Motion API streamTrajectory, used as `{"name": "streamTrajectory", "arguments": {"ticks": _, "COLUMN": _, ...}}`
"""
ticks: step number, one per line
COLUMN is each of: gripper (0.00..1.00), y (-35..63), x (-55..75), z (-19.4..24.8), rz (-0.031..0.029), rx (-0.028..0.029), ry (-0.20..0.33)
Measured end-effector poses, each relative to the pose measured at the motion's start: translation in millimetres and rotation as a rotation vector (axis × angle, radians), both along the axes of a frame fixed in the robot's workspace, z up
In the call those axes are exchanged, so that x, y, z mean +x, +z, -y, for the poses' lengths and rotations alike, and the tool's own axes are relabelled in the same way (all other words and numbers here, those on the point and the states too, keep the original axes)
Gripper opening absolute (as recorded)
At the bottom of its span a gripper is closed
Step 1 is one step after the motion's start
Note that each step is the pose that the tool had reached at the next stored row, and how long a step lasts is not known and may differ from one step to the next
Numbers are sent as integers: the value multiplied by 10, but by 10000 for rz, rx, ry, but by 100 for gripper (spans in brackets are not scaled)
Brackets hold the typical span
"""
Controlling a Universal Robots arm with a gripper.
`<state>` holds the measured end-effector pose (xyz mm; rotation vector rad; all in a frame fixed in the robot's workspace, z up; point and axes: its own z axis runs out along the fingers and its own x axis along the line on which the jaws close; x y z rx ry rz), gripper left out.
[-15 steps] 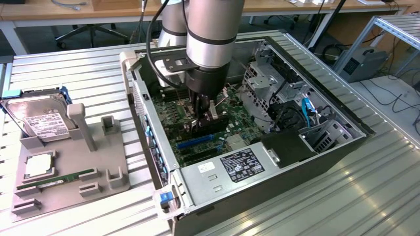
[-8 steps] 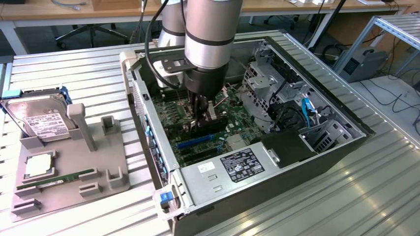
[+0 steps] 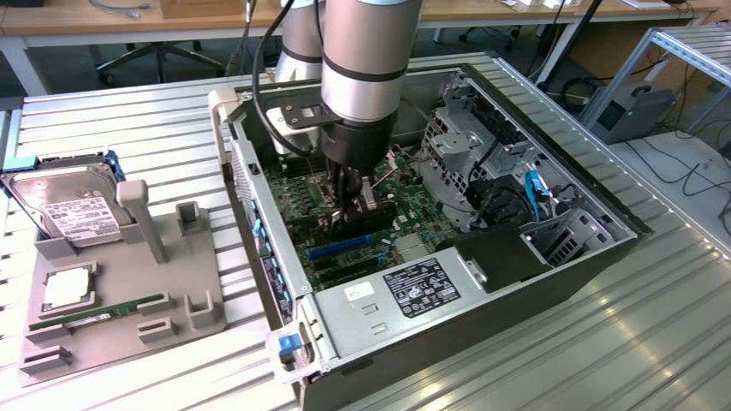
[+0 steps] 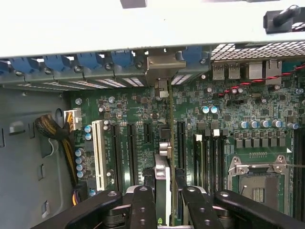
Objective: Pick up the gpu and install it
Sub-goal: 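Insert the gpu into the slot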
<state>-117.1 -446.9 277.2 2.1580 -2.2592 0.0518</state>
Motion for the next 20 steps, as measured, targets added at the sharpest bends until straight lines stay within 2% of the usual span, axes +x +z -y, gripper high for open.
{"name": "streamTrajectory", "arguments": {"ticks": 20, "gripper": 27, "y": -75, "x": 0, "z": 0, "rz": 0, "rx": 0, "ry": 0}}
